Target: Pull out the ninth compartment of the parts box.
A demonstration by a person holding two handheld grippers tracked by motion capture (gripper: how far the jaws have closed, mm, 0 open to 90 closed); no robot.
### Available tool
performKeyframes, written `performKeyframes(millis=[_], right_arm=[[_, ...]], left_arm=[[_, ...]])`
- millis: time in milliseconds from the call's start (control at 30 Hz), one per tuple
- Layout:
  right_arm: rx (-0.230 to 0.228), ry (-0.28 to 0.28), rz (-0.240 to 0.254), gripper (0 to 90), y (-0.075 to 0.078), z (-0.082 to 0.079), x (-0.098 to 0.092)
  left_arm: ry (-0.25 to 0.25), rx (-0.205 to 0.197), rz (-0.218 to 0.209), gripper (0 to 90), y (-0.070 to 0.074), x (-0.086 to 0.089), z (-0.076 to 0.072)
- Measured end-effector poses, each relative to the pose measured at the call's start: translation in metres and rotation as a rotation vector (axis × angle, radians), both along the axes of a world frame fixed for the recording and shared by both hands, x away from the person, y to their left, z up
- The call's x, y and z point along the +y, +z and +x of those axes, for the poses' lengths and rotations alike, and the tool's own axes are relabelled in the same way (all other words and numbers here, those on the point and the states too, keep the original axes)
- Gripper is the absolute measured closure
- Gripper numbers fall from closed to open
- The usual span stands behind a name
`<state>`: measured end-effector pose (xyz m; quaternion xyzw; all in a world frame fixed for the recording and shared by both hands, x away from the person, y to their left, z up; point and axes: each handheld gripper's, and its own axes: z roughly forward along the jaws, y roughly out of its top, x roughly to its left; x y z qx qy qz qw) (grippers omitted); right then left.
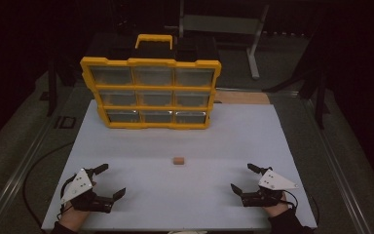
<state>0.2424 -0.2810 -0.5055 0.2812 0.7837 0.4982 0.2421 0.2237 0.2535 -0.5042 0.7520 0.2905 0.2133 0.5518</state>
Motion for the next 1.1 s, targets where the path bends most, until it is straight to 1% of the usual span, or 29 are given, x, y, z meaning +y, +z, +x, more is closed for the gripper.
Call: performKeyframes(millis=[100,133,200,233,267,333,367,400,500,533,567,667,733,867,1000,1067,1100], right_arm=[[0.004,0.002,-0.014,7.6,0.0,0.0,0.001],[0.003,0.015,-0.016,7.6,0.0,-0.001,0.002],[0.011,0.019,-0.027,7.6,0.0,-0.002,0.003],[0.011,0.029,-0.021,7.5,-0.001,-0.001,0.004],[0.021,0.035,-0.027,7.5,-0.001,-0.002,0.004],[0.015,0.035,-0.053,7.5,-0.002,-0.002,0.008],[0.007,0.033,-0.073,7.5,-0.003,-0.003,0.009],[0.011,0.038,-0.086,7.5,-0.003,-0.004,0.01],[0.021,0.05,-0.088,7.5,-0.003,-0.004,0.011],[0.02,0.052,-0.08,7.5,-0.003,-0.004,0.01],[0.023,0.052,-0.066,7.5,-0.003,-0.004,0.01],[0.018,0.051,-0.062,7.5,-0.001,-0.004,0.01],[0.013,0.056,-0.078,7.5,0.002,-0.004,0.012],[0.007,0.056,-0.104,7.5,0.003,-0.005,0.014],[0.008,0.061,-0.106,7.5,0.004,-0.006,0.016],[0.009,0.068,-0.116,7.5,0.005,-0.007,0.017],[0.007,0.07,-0.111,7.5,0.005,-0.007,0.017]], left_arm=[[-0.003,0.0,0.005,0.0,0.0,-0.001,-0.001],[-0.004,0.002,0.004,0.0,0.0,-0.001,-0.001],[-0.003,0.005,0.001,0.0,0.0,-0.002,-0.001],[-0.001,0.006,0.003,0.0,0.0,-0.002,-0.001],[0.0,0.005,0.002,0.0,0.0,-0.002,-0.001],[0.004,-0.005,0.002,0.0,0.001,-0.003,-0.001],[0.002,-0.003,-0.003,0.0,0.001,-0.003,-0.001],[0.002,-0.002,-0.007,0.0,0.001,-0.002,-0.001],[0.003,0.005,-0.023,0.0,0.001,-0.002,-0.001],[0.005,0.005,-0.026,0.0,0.002,-0.001,-0.002],[0.006,0.005,-0.026,0.0,0.002,-0.001,-0.002],[0.013,0.009,-0.012,0.0,0.001,0.0,-0.002],[0.006,0.022,-0.007,0.0,0.001,0.0,-0.002],[-0.006,0.018,0.011,0.0,0.0,-0.002,-0.003],[-0.01,0.017,0.009,0.0,0.001,-0.002,-0.003],[-0.011,0.015,0.013,0.0,0.001,-0.003,-0.003],[-0.012,0.017,0.014,0.0,0.001,-0.003,-0.003]])
